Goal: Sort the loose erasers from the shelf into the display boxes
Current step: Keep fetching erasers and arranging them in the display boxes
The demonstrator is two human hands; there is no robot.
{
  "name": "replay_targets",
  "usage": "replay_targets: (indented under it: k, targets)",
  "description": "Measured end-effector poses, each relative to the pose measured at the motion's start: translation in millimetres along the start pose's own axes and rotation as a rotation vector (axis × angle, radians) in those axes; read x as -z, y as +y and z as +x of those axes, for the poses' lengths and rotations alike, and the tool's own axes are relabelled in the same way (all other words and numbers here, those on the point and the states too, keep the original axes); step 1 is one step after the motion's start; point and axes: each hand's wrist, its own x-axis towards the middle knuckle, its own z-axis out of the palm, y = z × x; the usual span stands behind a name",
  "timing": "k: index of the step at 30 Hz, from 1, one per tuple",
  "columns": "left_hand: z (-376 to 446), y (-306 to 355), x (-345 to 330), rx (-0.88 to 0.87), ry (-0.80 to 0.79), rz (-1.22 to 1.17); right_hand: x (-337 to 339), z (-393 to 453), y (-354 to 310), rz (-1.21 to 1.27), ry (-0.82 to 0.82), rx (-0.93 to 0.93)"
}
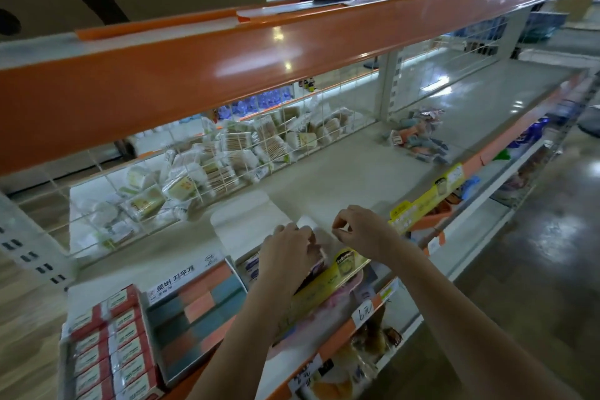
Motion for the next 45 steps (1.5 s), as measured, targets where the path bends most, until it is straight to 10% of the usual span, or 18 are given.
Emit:
replay_targets:
  k: [19, 45]
  targets:
    - [177.2, 236.5, -14.9, -0.284, -0.011, -0.034, 127.3, -50.8, 177.1, -0.08, 0.139, -0.472]
    - [412.9, 256.3, -111.6, 0.209, 0.119, -0.108, 163.9, 183.9, 419.1, -0.09, 0.008, -0.116]
